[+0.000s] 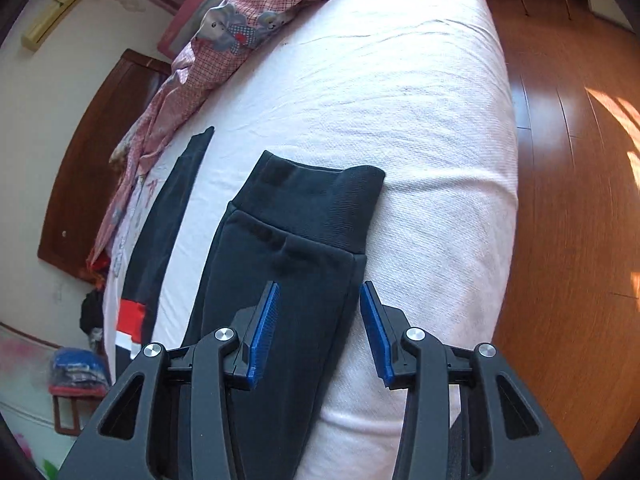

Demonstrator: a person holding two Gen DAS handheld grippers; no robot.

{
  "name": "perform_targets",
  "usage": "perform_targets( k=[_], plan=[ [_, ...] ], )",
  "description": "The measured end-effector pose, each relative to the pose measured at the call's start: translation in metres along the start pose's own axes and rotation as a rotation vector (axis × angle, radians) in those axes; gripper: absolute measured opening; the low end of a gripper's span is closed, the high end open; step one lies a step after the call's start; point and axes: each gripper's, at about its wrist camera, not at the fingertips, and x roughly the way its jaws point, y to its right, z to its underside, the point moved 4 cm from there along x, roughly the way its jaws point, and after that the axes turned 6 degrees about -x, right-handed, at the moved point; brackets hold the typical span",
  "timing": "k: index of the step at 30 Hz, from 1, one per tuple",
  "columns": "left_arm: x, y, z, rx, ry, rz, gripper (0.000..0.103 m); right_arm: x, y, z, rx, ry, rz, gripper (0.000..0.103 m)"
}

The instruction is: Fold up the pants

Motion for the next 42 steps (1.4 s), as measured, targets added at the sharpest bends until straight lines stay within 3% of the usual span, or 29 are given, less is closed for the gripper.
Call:
perform_targets(
  k=[1,3,4,8,10,14,16,17,19,22,24,27,30,33,36,42],
  plan=[
    [0.004,0.004,0.003,0.004,-0.008,-0.008,0.101,0.001,0.000,-0.002,-0.017,0.017,0.011,0.041],
    [0.008,0.002,0.007,0.004,-0.019,-0.026,0.101,0.006,-0.006,-0.003,-0.081,0.002,0.034,0.013],
    [0.010,0.000,0.008,-0.002,-0.023,-0.033,0.101,0.004,-0.007,-0.005,-0.098,0.010,0.034,0.005],
    [0.015,-0.011,0.008,-0.039,-0.017,-0.062,0.101,-0.041,-0.026,-0.011,-0.220,0.176,0.046,0.005],
    [0.017,-0.018,0.006,-0.060,-0.007,-0.068,0.101,-0.061,-0.018,-0.011,-0.200,0.244,0.050,0.005],
    [0.019,-0.029,0.003,-0.090,0.002,-0.077,0.101,-0.040,0.021,-0.001,-0.146,0.183,0.082,0.005],
    [0.022,-0.033,0.003,-0.095,-0.009,-0.085,0.101,-0.014,0.040,0.007,-0.107,0.100,0.140,0.013],
    [0.023,-0.035,0.004,-0.099,-0.016,-0.089,0.101,-0.016,0.045,0.010,-0.086,0.140,0.162,0.035],
    [0.023,-0.039,0.003,-0.112,-0.023,-0.082,0.101,-0.022,0.052,0.014,-0.023,0.146,0.206,0.062],
    [0.016,-0.049,-0.009,-0.100,0.003,-0.075,0.101,-0.047,0.056,0.025,0.061,0.188,0.188,0.062],
    [0.007,-0.062,-0.026,-0.100,0.038,-0.071,0.101,-0.062,0.045,0.038,0.056,0.195,0.098,0.062],
    [-0.006,-0.087,-0.061,-0.050,0.108,-0.045,0.101,-0.070,0.018,0.067,0.019,0.140,-0.006,0.062],
    [-0.008,-0.111,-0.100,0.112,0.143,-0.072,0.101,-0.066,-0.023,0.103,-0.035,0.048,-0.105,0.062],
    [0.009,-0.130,-0.135,0.292,0.082,-0.097,0.101,-0.057,-0.072,0.135,-0.114,-0.032,-0.169,0.062],
    [0.033,-0.144,-0.167,0.387,0.001,-0.068,0.101,-0.049,-0.123,0.161,-0.197,-0.092,-0.212,0.062],
    [0.070,-0.173,-0.220,0.350,0.028,-0.021,0.101,-0.034,-0.209,0.199,-0.336,-0.183,-0.271,0.062]
  ],
)
